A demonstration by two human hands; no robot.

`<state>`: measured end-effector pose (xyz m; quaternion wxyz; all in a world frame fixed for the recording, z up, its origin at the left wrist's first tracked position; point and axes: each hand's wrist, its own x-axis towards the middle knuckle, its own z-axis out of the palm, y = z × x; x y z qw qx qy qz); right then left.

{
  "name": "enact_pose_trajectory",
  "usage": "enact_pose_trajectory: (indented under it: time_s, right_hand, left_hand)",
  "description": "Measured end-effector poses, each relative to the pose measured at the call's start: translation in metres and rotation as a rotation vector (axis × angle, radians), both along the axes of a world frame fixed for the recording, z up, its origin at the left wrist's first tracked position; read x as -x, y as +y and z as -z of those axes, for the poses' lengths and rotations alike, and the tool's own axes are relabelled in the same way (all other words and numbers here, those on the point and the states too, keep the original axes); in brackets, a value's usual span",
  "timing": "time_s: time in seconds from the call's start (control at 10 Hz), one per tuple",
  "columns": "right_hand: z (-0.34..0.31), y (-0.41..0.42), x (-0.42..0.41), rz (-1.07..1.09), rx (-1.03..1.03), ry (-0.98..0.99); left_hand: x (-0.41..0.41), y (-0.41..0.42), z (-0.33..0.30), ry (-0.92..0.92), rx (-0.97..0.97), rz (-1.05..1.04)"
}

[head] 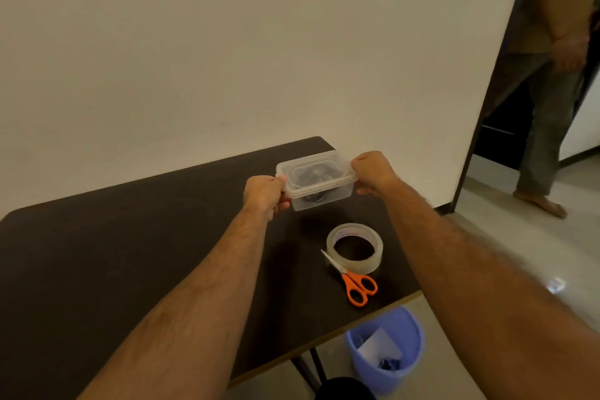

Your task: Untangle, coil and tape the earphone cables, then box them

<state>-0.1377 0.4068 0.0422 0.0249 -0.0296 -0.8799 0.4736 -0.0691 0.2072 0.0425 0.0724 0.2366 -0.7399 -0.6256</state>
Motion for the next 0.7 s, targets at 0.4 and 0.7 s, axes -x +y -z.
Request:
enact_pose_trajectory:
  time_s: [0.4,0.7]
  right_hand:
    - [0.043,0.03,0.025,0.066,-0.075,-0.013]
    - [0.026,0.018,-0.001,0.101,-0.274,0.133]
  left_hand:
    - [0.035,0.028,0.032,-0.139,-0.053,0.023]
    - [0.019,0.015,0.035,-0.107,0.407,-0.005]
